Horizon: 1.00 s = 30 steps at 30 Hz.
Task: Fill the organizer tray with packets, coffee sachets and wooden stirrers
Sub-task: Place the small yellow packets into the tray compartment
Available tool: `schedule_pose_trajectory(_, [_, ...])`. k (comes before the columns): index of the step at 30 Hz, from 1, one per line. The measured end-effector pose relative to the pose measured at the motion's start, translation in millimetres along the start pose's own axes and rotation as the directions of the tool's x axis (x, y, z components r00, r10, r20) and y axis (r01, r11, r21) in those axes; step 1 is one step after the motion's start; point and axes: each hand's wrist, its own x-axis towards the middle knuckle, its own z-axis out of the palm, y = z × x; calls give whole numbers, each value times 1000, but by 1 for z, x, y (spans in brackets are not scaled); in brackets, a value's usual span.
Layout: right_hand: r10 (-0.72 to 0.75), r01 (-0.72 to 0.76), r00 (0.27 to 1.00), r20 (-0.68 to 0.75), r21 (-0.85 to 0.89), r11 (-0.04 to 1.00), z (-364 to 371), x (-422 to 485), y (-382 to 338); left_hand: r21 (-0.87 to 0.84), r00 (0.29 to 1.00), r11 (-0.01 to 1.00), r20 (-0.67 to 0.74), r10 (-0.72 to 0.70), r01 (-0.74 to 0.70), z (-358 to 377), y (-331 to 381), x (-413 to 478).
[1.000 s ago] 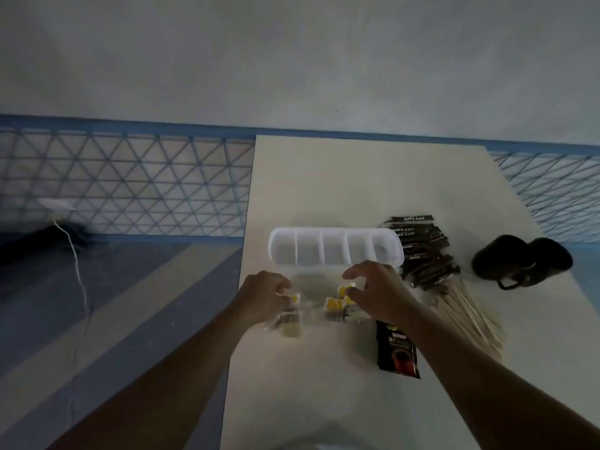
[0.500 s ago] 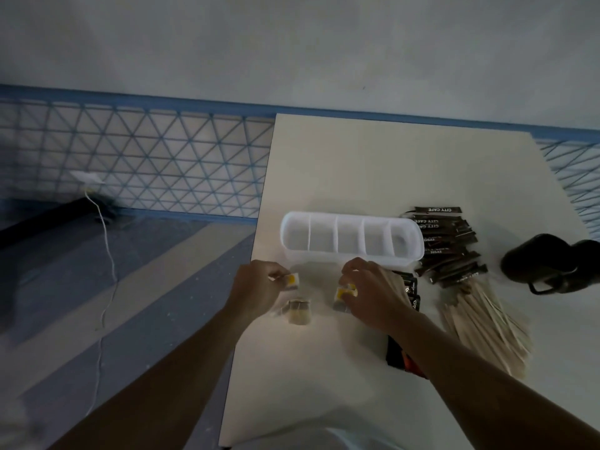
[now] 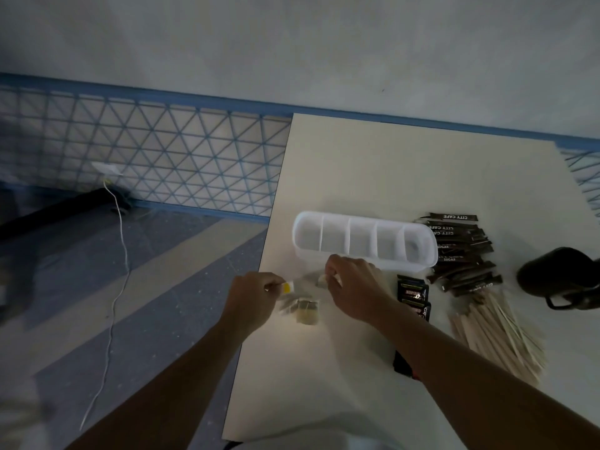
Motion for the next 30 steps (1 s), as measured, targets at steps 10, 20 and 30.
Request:
schedule_pose_trajectory(10, [-6,-23,989,144,197,980,19,-4,-16,-136,976,991,213,41,-12,-3,-2,-12])
schedule_pose_trajectory(20, [5,-32,983,183,144,989,28,-1,-22,-26,993,1000,119,0,3,6,7,-10])
schedule_pose_trajectory(30, [45,-55,995,91,107,993,24,6,-23,-48,1000,999,27,1,1,3,9,4])
